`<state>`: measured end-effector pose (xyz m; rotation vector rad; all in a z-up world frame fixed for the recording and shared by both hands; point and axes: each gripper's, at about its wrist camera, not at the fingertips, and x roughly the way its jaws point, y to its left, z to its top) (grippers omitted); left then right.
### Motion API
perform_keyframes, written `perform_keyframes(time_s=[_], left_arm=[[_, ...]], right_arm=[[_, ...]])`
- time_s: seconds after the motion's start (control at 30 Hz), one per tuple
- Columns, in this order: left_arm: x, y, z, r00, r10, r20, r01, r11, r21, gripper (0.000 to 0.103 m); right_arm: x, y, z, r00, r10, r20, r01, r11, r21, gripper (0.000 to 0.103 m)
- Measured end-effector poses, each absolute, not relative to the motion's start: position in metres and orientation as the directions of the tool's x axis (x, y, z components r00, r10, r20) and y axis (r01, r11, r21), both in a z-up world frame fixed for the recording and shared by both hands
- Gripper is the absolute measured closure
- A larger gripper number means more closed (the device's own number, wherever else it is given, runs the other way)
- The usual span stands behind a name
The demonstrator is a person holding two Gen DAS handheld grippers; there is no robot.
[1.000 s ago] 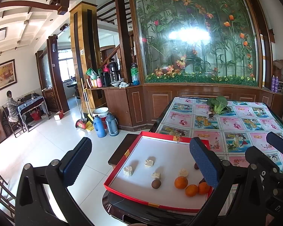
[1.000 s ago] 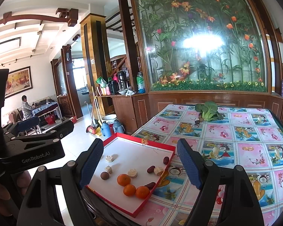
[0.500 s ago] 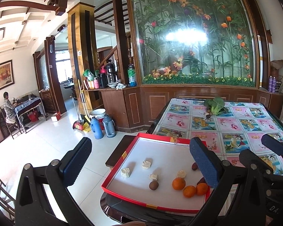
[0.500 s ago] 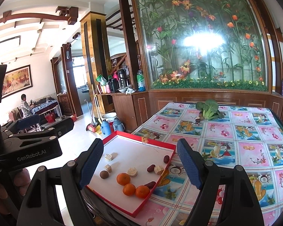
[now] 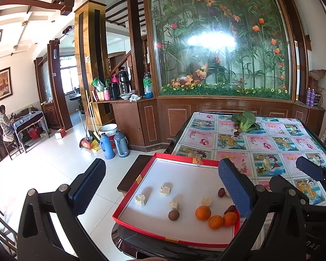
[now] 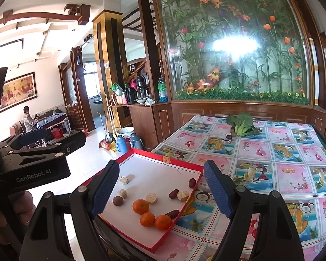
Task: Organize fruits
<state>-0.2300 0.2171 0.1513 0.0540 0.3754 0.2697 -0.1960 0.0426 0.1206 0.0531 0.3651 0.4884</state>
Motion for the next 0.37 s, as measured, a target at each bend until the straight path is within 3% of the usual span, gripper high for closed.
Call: perform_keyframes(time_s=[0.37], left_arm=[[-0.2195,0.2181,0.1479,0.891,0.272,-0.364,-0.253,0.962,0.100,0.000]], right_arm=[[-0.1871,0.0413,0.1145,0.813,0.473,-0.339,-0.450,0.881,0.149,0.023]])
